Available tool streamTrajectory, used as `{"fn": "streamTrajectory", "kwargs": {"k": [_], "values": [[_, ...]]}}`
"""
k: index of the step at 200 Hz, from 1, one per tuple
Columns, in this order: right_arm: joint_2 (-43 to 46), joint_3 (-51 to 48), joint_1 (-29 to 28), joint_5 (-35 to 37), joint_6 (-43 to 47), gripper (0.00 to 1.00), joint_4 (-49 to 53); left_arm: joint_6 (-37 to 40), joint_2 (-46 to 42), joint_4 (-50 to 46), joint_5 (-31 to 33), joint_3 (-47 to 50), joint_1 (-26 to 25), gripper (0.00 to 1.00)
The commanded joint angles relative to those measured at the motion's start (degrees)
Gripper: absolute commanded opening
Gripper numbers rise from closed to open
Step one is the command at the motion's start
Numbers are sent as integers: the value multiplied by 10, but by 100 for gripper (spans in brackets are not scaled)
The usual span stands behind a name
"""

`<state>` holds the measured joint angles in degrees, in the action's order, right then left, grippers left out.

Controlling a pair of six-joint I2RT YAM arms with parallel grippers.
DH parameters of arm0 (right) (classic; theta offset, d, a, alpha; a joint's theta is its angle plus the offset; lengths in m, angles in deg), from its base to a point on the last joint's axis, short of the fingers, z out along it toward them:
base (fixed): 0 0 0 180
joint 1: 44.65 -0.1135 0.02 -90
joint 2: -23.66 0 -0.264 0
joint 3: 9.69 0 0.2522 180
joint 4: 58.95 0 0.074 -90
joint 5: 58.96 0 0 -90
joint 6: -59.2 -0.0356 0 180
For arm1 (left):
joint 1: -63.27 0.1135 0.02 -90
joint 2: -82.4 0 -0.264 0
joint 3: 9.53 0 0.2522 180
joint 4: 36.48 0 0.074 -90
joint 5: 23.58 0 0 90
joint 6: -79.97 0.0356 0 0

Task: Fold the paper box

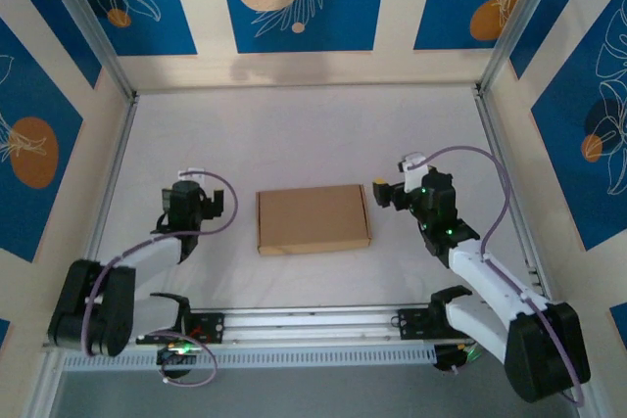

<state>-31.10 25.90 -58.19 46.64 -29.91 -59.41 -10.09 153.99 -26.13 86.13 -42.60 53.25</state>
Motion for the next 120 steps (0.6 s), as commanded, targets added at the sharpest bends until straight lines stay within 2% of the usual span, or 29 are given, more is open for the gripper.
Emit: {"fn": "streamTrajectory", "kwargs": {"k": [1,10,24,37,42,47,60,73,86,97,106,116,120], "values": [[-29,-61,72,9,-25,99,-162,8,49,203,-31,7,12,100],[-51,-84,109,-26,-31,99,-204,35,75,240,-48,2,15,100],[-86,-106,155,-94,-39,99,-285,34,140,306,-83,7,31,100],[-131,-98,173,-127,-55,99,-332,36,200,438,-93,31,39,100],[-151,-87,178,-135,-66,99,-344,30,181,420,-103,35,40,100],[-163,-66,186,-147,-81,99,-323,29,168,360,-106,21,40,100],[-209,-22,199,-185,-105,99,-293,39,182,290,-134,-28,44,100],[-276,-13,195,-219,-100,99,-344,24,181,279,-147,-30,58,100],[-340,-15,168,-191,-86,99,-420,24,178,280,-147,-28,58,100],[-318,26,152,-194,-53,99,-292,26,182,287,-147,-27,57,100],[-333,8,148,-175,-59,99,-361,26,182,283,-147,-28,57,100],[-323,23,152,-174,-61,99,-306,27,181,280,-147,-30,57,100],[-323,23,153,-176,-61,99,-313,26,182,280,-147,-30,58,100]]}}
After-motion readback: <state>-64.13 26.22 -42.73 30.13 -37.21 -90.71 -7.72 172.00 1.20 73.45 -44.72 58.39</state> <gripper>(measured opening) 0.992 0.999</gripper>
